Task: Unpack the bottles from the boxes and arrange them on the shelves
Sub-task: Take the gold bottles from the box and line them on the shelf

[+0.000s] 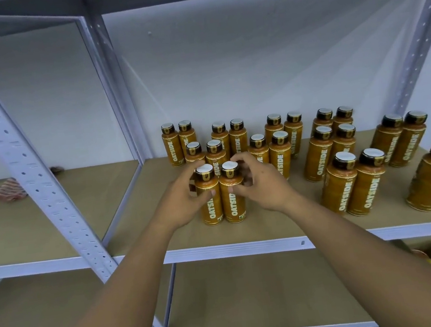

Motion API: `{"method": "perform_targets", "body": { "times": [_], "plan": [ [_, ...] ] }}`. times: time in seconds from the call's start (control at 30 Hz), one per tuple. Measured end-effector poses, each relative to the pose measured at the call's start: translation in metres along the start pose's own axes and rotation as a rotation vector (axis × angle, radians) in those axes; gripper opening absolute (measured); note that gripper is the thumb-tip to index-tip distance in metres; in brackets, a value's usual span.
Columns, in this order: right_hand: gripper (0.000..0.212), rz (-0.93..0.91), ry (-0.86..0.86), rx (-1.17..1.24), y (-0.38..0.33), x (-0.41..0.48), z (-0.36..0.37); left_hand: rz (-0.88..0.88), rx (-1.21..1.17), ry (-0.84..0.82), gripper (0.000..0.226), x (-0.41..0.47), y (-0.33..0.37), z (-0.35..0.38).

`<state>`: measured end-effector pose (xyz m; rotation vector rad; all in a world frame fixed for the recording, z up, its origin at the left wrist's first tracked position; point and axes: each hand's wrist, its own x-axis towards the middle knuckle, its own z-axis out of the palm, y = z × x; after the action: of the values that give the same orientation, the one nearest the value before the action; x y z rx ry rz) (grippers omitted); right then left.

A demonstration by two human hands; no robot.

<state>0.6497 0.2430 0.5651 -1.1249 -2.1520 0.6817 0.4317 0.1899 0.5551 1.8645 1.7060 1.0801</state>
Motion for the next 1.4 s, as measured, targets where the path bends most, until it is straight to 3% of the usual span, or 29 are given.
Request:
{"method": "perform_targets", "body": {
  "times": [0.6,1.4],
  "plan": [
    [0.064,0.068,-0.013,-0.032,0.031,-0.032,-0.048,0.026,-0.01,0.012,0.067,-0.004,0.041,0.051],
    [0.067,0.068,-0.006,-0.022,0.031,-0.047,-0.054,0.027,-0.021,0.01,0.069,-0.012,0.049,0.057]
  ]
}}
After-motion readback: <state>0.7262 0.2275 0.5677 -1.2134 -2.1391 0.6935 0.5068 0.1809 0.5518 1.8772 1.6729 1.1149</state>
